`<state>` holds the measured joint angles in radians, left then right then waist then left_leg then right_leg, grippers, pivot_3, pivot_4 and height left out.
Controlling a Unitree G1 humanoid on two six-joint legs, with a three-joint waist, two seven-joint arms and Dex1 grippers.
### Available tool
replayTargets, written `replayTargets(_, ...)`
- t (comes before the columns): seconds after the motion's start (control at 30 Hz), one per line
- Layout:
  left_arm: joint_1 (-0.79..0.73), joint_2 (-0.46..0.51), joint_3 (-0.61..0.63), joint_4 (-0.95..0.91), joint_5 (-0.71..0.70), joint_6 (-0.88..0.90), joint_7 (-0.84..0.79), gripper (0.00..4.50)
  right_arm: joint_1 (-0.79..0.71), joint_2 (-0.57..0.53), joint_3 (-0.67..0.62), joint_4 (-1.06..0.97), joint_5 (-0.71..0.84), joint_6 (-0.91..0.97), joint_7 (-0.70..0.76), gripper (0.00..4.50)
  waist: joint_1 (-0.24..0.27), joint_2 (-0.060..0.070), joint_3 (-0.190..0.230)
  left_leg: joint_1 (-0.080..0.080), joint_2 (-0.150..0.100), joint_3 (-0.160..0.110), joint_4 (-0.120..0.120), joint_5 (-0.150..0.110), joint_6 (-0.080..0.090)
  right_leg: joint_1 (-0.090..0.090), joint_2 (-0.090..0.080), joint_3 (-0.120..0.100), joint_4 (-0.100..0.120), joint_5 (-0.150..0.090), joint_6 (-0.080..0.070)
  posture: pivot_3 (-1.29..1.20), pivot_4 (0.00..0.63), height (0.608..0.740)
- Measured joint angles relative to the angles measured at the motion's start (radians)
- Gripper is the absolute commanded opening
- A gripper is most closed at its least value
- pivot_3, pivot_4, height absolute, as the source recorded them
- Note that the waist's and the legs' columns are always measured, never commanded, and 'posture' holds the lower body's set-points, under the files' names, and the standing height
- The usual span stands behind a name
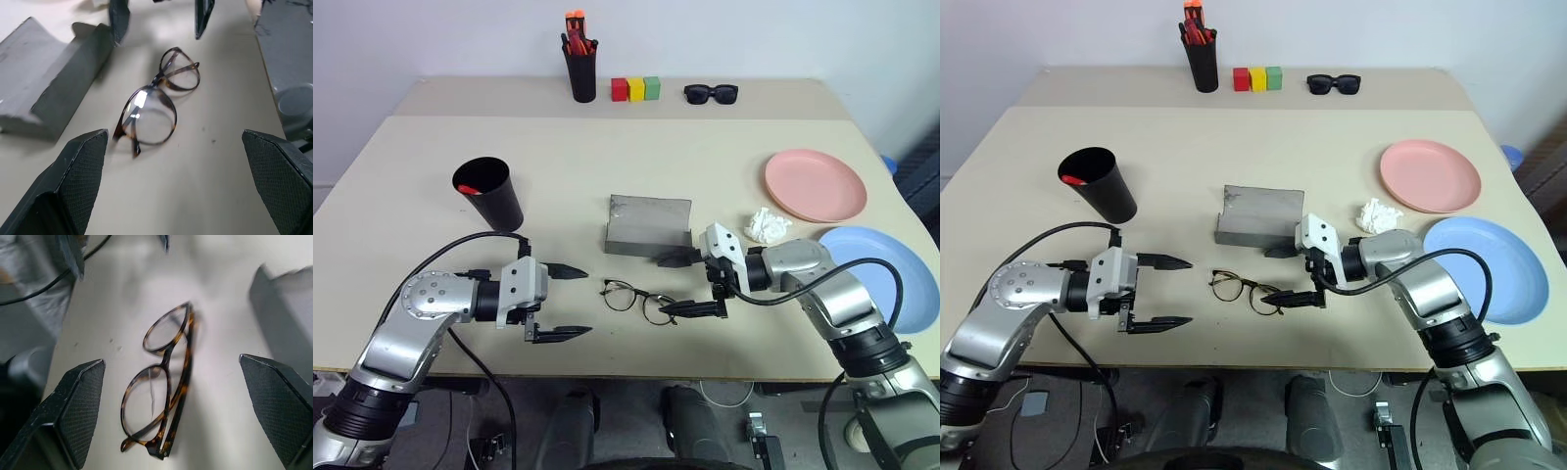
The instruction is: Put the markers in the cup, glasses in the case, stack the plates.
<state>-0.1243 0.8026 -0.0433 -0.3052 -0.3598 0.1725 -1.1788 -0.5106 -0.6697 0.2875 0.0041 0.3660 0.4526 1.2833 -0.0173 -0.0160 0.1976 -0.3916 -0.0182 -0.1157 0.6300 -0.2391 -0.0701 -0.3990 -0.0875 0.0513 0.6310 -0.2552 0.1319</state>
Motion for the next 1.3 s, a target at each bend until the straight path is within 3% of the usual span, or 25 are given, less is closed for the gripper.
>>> replayTargets(0.27,0.043,0.016,0.029,-0.035,-0.003,0.007,0.011,4.49,-0.111,0.046,0.084,0.161,-0.05,0.074,0.077,4.47,-0.004,0.0,0.0,0.0,0.0,0.0,-0.002,0.0,0.0,-0.002,0.0,0.0,0.0,0.002,0.003,0.0,0.15,0.74)
replayTargets(0.7,0.123,0.018,0.104,-0.046,-0.062,-0.007,0.002,4.49,-0.143,0.11,0.11,0.18,-0.068,0.134,0.117,4.47,-0.003,0.0,0.0,0.0,0.0,0.0,-0.002,0.0,0.0,-0.002,0.0,0.0,0.0,0.001,0.003,0.0,0.15,0.74)
replayTargets(1.3,0.109,0.016,0.104,-0.015,-0.062,-0.031,0.02,4.49,-0.163,0.069,0.134,0.156,-0.07,0.181,0.218,4.47,-0.004,0.0,0.0,0.0,0.0,0.0,-0.002,0.0,0.0,-0.002,0.0,0.0,0.0,0.002,0.003,0.0,0.15,0.74)
